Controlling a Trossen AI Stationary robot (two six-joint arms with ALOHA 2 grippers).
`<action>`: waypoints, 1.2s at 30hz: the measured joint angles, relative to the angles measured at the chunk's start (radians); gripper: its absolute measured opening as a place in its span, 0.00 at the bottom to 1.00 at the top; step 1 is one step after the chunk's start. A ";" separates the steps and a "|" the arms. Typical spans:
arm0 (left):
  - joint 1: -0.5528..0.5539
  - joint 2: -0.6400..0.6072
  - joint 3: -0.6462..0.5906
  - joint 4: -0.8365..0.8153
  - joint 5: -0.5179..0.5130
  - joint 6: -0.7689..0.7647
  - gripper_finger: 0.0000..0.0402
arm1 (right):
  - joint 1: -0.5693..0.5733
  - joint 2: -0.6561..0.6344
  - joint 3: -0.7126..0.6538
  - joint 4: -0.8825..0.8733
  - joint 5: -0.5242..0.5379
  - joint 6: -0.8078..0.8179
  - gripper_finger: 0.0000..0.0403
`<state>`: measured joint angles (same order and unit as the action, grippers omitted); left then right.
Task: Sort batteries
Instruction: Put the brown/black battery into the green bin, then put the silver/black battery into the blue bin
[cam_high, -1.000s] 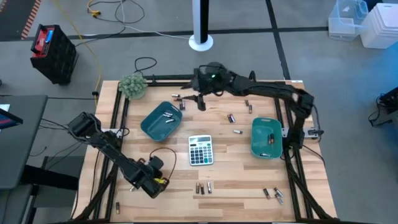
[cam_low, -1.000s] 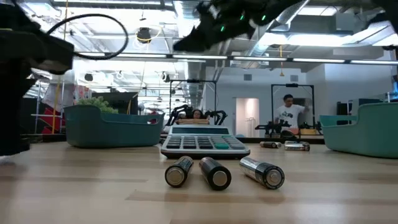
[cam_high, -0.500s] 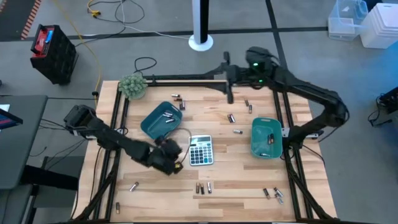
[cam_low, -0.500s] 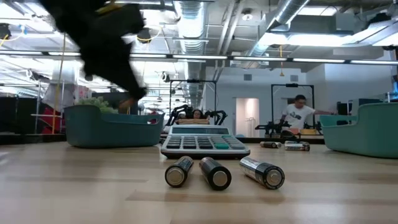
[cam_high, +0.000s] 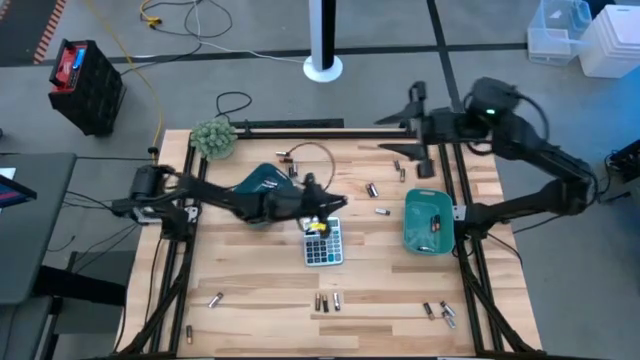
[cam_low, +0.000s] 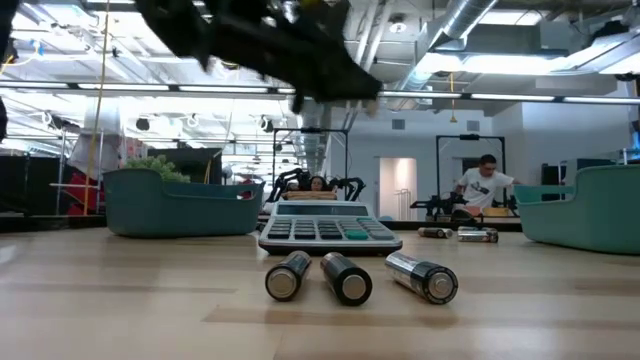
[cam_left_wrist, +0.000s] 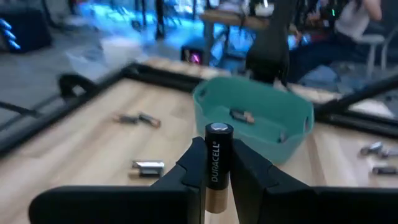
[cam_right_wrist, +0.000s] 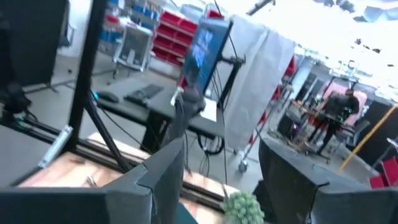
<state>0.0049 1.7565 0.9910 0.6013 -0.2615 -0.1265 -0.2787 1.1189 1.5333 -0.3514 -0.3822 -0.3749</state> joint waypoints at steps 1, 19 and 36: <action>0.013 0.043 0.039 -0.014 0.034 0.001 0.10 | 0.010 -0.016 0.000 -0.007 0.000 0.002 0.55; 0.093 0.756 1.050 -0.225 0.479 0.027 0.10 | 0.089 -0.107 0.000 -0.102 0.053 0.011 0.55; 0.096 0.962 1.356 -0.412 0.532 -0.011 0.41 | 0.089 -0.100 0.000 -0.134 0.053 0.010 0.55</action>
<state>0.1013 2.7186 2.3474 0.1894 0.2700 -0.1375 -0.1902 1.0185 1.5330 -0.4855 -0.3295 -0.3649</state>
